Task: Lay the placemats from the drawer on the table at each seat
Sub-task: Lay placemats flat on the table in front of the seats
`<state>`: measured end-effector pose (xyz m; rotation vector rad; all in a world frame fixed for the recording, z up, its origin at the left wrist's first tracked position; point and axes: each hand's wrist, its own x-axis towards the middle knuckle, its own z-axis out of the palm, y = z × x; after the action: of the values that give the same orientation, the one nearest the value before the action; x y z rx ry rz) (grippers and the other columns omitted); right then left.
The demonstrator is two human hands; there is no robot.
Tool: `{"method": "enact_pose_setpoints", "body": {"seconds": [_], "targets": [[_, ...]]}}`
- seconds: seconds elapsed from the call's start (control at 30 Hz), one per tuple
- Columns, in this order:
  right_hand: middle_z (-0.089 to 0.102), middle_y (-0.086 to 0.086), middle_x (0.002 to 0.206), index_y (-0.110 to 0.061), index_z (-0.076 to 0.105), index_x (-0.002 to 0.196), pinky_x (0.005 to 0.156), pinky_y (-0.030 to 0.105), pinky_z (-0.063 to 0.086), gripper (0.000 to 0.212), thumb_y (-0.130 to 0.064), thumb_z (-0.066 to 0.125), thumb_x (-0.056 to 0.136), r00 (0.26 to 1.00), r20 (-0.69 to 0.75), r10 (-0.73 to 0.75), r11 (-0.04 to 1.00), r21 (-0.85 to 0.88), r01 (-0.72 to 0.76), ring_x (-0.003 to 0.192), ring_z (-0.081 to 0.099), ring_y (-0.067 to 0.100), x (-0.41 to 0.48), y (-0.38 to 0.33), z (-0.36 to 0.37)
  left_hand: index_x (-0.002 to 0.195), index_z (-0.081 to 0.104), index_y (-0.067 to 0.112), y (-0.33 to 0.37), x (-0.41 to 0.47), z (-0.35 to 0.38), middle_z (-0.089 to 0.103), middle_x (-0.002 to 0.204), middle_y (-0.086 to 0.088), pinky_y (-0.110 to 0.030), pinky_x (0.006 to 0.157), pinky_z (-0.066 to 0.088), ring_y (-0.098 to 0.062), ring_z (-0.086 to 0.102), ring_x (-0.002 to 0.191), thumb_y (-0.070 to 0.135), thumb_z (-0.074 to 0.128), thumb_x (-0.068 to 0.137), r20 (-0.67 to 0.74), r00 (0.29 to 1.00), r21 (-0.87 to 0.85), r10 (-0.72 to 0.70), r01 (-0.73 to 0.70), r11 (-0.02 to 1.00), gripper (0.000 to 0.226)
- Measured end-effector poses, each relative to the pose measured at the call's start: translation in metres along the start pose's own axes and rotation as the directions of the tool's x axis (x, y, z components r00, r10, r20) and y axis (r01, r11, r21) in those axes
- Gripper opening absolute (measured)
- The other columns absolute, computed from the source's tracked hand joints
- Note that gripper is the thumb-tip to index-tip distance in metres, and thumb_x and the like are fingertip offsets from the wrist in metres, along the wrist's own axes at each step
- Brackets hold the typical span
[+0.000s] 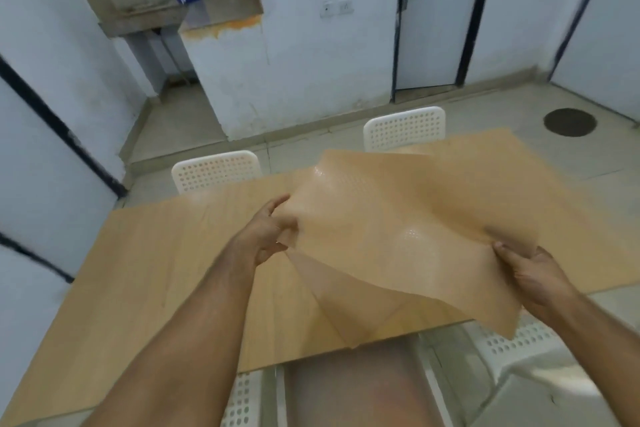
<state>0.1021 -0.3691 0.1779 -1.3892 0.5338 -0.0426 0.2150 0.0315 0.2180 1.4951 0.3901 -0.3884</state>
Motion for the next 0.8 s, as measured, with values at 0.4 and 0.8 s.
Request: {"method": "enact_pose_setpoints", "body": {"seconds": [0.4,0.8], "targets": [[0.075,0.002,0.111,-0.023,0.078,0.103,0.068,0.028,0.060,0.019,-0.028,0.066,0.090,0.995,0.093,0.021,1.000,0.005,-0.022,0.096,0.069,0.021,0.026,-0.045,-0.160,0.133,0.056,0.015,-0.017,-0.003,0.143,0.064,0.131,-0.006,-0.046,0.091,0.055,-0.027,0.066,0.109,0.040,0.085,0.076,0.007,0.999,0.353,-0.043,0.038,0.935,0.068],[0.077,0.011,0.097,-0.013,0.071,0.107,0.078,0.045,0.059,0.024,-0.030,0.071,0.091,0.995,0.098,-0.015,0.947,-0.319,0.046,0.087,0.074,0.031,0.119,-0.099,-0.308,0.092,0.062,0.013,-0.050,-0.017,0.335,0.070,0.086,-0.007,-0.026,0.050,0.052,-0.019,0.065,0.065,0.014,0.076,0.087,-0.329,0.925,0.208,0.191,-0.127,0.970,0.015]]}}
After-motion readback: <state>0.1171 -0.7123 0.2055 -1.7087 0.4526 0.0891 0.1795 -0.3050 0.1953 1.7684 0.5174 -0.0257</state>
